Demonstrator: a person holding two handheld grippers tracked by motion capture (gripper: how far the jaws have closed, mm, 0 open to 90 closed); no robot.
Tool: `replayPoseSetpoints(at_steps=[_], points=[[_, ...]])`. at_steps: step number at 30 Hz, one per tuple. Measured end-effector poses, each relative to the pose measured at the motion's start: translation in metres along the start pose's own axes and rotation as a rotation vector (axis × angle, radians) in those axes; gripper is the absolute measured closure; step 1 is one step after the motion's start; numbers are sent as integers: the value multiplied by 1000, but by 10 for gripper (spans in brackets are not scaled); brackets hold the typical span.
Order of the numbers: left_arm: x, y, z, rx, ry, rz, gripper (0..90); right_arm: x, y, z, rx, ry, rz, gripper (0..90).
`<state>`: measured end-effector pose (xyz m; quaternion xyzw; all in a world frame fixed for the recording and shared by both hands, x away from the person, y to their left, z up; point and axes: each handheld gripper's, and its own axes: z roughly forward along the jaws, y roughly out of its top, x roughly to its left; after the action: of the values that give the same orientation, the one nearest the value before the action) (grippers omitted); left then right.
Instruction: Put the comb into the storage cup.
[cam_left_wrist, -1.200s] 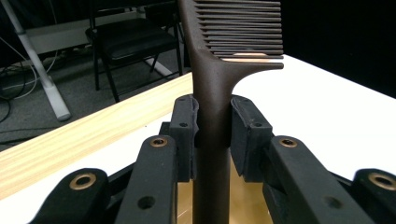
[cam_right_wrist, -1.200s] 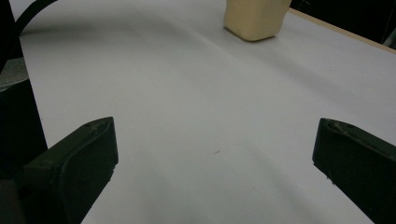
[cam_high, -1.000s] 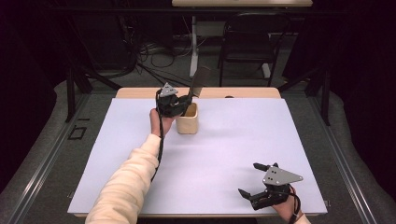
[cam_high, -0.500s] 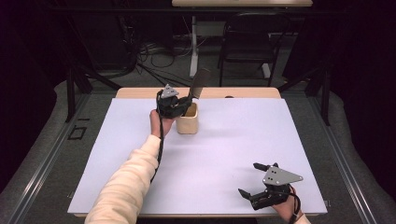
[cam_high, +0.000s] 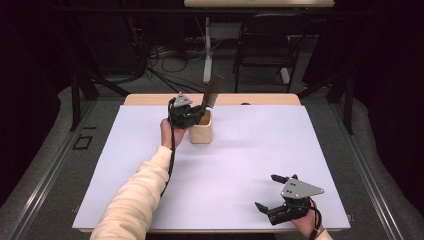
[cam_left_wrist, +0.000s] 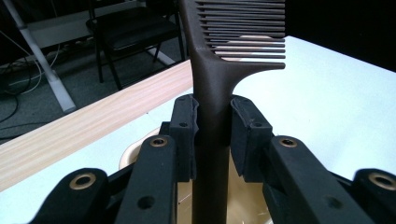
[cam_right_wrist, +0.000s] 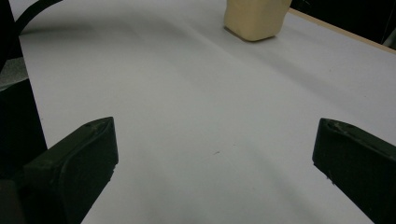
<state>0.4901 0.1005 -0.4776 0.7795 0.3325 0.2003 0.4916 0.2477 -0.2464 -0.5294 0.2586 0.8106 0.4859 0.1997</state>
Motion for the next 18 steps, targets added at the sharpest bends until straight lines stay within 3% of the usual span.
replayPoseSetpoints(at_steps=[11,18], points=[[-4,-5,2,27,27,49,723,0,0,0,1,-3,-4,0],[-4,-7,4,35,24,45,723,0,0,1,2,0,-3,0]])
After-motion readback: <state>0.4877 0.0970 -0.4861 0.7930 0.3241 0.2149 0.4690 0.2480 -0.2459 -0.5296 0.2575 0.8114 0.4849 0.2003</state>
